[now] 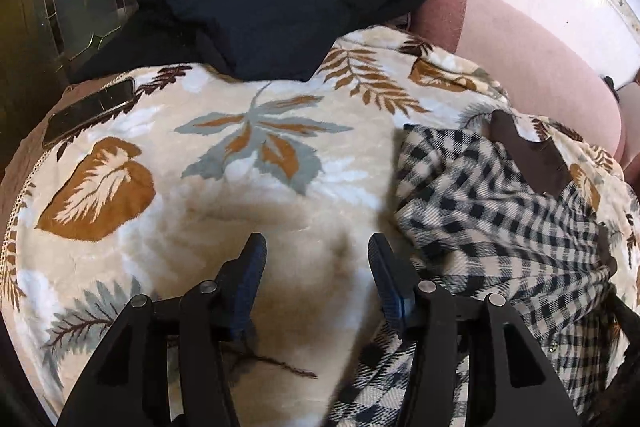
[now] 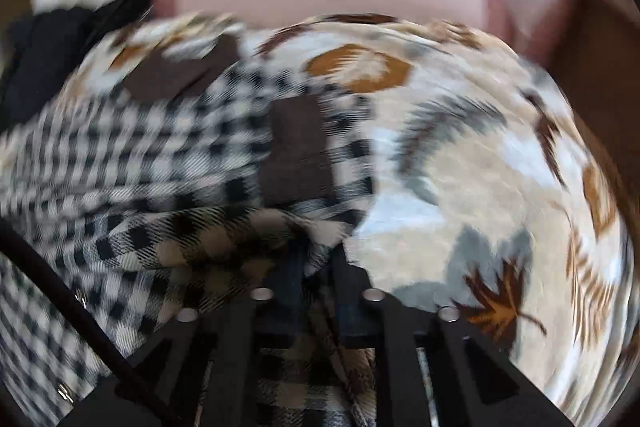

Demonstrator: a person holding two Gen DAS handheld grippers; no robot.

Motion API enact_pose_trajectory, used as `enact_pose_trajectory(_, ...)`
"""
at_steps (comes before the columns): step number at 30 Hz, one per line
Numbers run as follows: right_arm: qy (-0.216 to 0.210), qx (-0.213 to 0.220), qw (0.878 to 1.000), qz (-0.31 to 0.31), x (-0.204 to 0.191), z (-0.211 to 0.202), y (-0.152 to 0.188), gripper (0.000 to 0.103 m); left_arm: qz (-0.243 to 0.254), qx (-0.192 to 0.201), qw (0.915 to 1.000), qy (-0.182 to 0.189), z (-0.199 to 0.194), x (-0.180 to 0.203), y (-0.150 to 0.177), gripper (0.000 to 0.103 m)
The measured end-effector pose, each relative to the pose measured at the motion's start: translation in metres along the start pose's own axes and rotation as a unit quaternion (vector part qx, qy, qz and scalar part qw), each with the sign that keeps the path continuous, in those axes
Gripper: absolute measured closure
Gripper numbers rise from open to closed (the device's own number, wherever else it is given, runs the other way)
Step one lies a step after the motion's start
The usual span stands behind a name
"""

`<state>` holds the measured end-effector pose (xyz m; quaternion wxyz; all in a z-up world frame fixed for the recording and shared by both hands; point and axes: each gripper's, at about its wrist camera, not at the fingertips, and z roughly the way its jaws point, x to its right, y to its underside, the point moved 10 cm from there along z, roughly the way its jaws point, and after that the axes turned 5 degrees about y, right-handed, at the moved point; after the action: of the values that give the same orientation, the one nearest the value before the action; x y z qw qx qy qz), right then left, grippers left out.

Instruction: Fold large clothes

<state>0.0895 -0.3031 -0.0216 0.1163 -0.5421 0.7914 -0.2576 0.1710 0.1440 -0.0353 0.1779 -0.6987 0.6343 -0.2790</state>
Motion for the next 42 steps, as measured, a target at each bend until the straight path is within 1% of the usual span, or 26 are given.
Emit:
enact_pose_trajectory(3, 0.022, -0.024, 0.997, 0.069, 0.043, 0.009, 0.007, 0.101, -0.007, -0.005, 0.9999, 0.015, 0.003, 0.001, 0.001, 0.051)
enact_pose_trajectory(5, 0.015, -0.049, 0.993, 0.102, 0.065, 0.016, 0.018, 0.1, -0.005, -0.005, 0.9997, 0.022, 0.003, 0.004, 0.003, 0.05)
enact_pose_trajectory(6, 0.012, -0.051, 0.992, 0.113, 0.075, 0.014, 0.021, 0.1, -0.002, -0.004, 0.9996, 0.027, 0.002, 0.007, 0.003, 0.047)
enact_pose_trajectory(9, -0.001, -0.038, 0.994, 0.106, 0.081, -0.004, 0.023, 0.099, 0.008, -0.007, 0.9986, 0.051, 0.001, 0.022, 0.006, 0.043)
enact_pose_trajectory(10, -0.006, -0.031, 0.995, 0.098, 0.078, -0.011, 0.022, 0.096, 0.014, -0.01, 0.9978, 0.064, 0.001, 0.029, 0.008, 0.043)
enact_pose_trajectory(11, -0.012, -0.023, 0.996, 0.088, 0.071, -0.02, 0.02, 0.089, 0.018, -0.012, 0.9972, 0.072, 0.001, 0.034, 0.01, 0.043)
enact_pose_trajectory(13, -0.034, -0.002, 0.997, 0.067, 0.049, -0.037, 0.012, 0.085, 0.038, -0.011, 0.9961, 0.078, 0.0, 0.047, 0.014, 0.043)
enact_pose_trajectory(15, -0.075, 0.013, 0.996, 0.036, 0.013, -0.053, 0.006, 0.085, 0.076, -0.002, 0.9947, 0.068, -0.001, 0.06, 0.019, 0.041)
enact_pose_trajectory(17, -0.115, 0.017, 0.993, 0.002, -0.028, -0.062, 0.002, 0.085, 0.117, 0.008, 0.9925, 0.035, 0.002, 0.068, 0.021, 0.041)
enact_pose_trajectory(18, -0.137, 0.016, 0.99, -0.023, -0.057, -0.065, 0.001, 0.085, 0.132, 0.009, 0.9912, 0.009, 0.006, 0.068, 0.022, 0.041)
enact_pose_trajectory(19, -0.148, 0.015, 0.988, -0.034, -0.074, -0.065, 0.001, 0.085, 0.135, 0.004, 0.9906, -0.017, 0.011, 0.063, 0.022, 0.041)
enact_pose_trajectory(20, -0.161, 0.01, 0.986, -0.046, -0.096, -0.063, 0.003, 0.085, 0.128, -0.005, 0.9906, -0.049, 0.019, 0.054, 0.021, 0.041)
enact_pose_trajectory(21, -0.172, 0.003, 0.983, -0.059, -0.119, -0.059, 0.004, 0.085, 0.115, -0.013, 0.9912, -0.063, 0.025, 0.046, 0.02, 0.041)
enact_pose_trajectory(23, -0.191, -0.02, 0.978, -0.078, -0.155, -0.047, 0.009, 0.085, 0.085, -0.024, 0.9927, -0.082, 0.035, 0.027, 0.015, 0.043)
enact_pose_trajectory(24, -0.198, -0.037, 0.976, -0.084, -0.17, -0.037, 0.012, 0.085, 0.073, -0.03, 0.9927, -0.091, 0.04, 0.018, 0.013, 0.051)
enact_pose_trajectory(25, -0.198, -0.051, 0.975, -0.086, -0.18, -0.027, 0.015, 0.085, 0.064, -0.036, 0.9931, -0.091, 0.043, 0.012, 0.012, 0.053)
enact_pose_trajectory(27, -0.189, -0.055, 0.977, -0.082, -0.189, -0.014, 0.015, 0.085, 0.046, -0.039, 0.9953, -0.076, 0.043, 0.008, 0.012, 0.053)
enact_pose_trajectory(28, -0.187, -0.05, 0.978, -0.08, -0.19, -0.013, 0.013, 0.085, 0.046, -0.04, 0.9955, -0.073, 0.04, 0.008, 0.012, 0.053)
enact_pose_trajectory(31, -0.183, -0.062, 0.977, -0.094, -0.191, -0.023, 0.016, 0.083, 0.041, -0.039, 0.9968, -0.057, 0.029, 0.008, 0.013, 0.053)
enact_pose_trajectory(34, -0.208, -0.045, 0.972, -0.101, -0.19, -0.051, 0.004, 0.083, 0.006, -0.03, 0.9995, -0.011, 0.015, 0.008, 0.011, 0.053)
enact_pose_trajectory(35, -0.218, -0.037, 0.97, -0.1, -0.188, -0.06, -0.001, 0.08, -0.003, -0.022, 0.9997, 0.006, 0.009, 0.008, 0.01, 0.053)
enact_pose_trajectory(36, -0.233, -0.028, 0.967, -0.096, -0.194, -0.069, -0.012, 0.077, -0.01, -0.012, 0.9996, 0.024, 0.004, 0.01, 0.007, 0.052)
enact_pose_trajectory(38, -0.253, -0.016, 0.963, -0.092, -0.21, -0.077, -0.035, 0.057, -0.023, 0.002, 0.9987, 0.046, -0.002, 0.011, 0.003, 0.051)
enact_pose_trajectory(40, -0.266, -0.015, 0.959, -0.1, -0.238, -0.074, -0.063, 0.047, -0.036, 0.001, 0.9965, 0.075, -0.001, 0.016, -0.001, 0.05)
enact_pose_trajectory(41, -0.273, -0.022, 0.956, -0.108, -0.253, -0.071, -0.069, 0.042, -0.041, -0.006, 0.9953, 0.087, 0.001, 0.02, 0.0, 0.05)
enact_pose_trajectory(42, -0.284, -0.041, 0.95, -0.121, -0.271, -0.062, -0.078, 0.041, -0.043, -0.015, 0.9941, 0.098, 0.005, 0.024, 0.002, 0.05)
